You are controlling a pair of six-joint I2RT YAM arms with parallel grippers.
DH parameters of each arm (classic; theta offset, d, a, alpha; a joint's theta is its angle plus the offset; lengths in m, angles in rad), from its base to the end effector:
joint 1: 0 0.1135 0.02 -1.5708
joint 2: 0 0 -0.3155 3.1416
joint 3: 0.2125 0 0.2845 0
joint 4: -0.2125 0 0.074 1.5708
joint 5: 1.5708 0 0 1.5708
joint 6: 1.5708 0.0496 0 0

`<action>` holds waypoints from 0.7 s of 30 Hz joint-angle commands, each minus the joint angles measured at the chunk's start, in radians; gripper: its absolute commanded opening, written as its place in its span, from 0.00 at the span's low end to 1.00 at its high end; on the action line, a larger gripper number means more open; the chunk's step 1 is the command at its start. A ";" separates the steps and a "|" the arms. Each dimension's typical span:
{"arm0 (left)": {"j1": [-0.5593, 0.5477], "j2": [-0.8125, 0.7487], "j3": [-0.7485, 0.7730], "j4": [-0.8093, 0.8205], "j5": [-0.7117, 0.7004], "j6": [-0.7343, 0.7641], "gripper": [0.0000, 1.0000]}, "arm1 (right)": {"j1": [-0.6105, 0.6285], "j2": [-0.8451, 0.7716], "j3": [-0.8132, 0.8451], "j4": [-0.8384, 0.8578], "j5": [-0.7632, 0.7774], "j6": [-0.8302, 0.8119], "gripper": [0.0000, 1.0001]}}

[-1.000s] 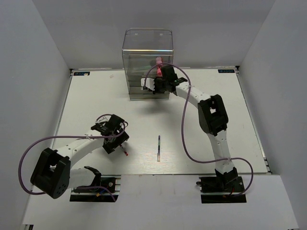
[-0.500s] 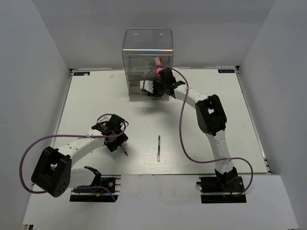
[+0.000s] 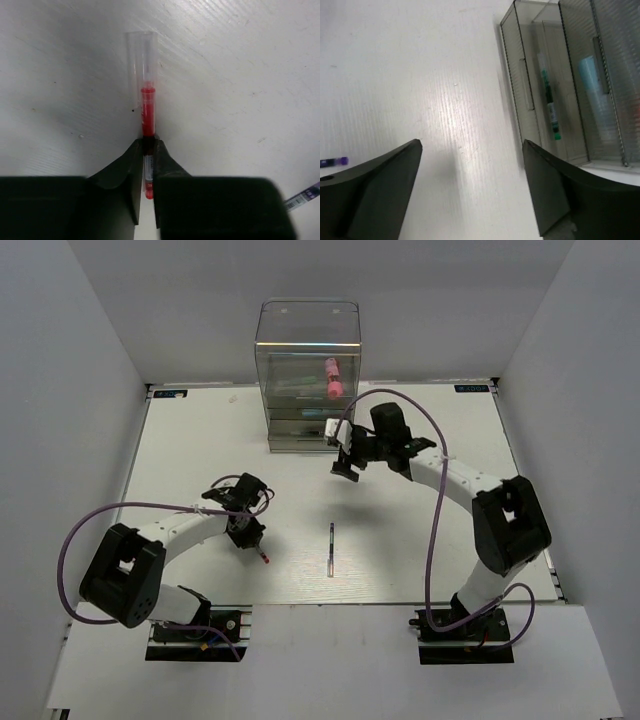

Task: Sort the stationery into containers
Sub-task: Pick up the pen from the center of the board.

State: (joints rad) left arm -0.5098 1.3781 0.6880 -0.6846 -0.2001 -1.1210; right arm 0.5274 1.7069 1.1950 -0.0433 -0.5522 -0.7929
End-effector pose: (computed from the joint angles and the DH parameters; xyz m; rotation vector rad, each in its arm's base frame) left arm 0.2109 -0.1066 0.1721 -0.8881 2.7211 -0.0080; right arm 0.3614 0.2406 0.2809 -1.5032 1.4124 0.4221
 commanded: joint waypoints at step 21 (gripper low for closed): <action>-0.013 0.096 0.281 0.669 0.286 0.064 0.00 | -0.082 -0.250 -0.363 -0.026 -0.071 0.259 0.28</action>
State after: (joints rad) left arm -0.5194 1.4384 0.8967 -0.2104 0.0269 -1.0199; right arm 0.4564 1.4979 0.8505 -0.0727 -0.5831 -0.5503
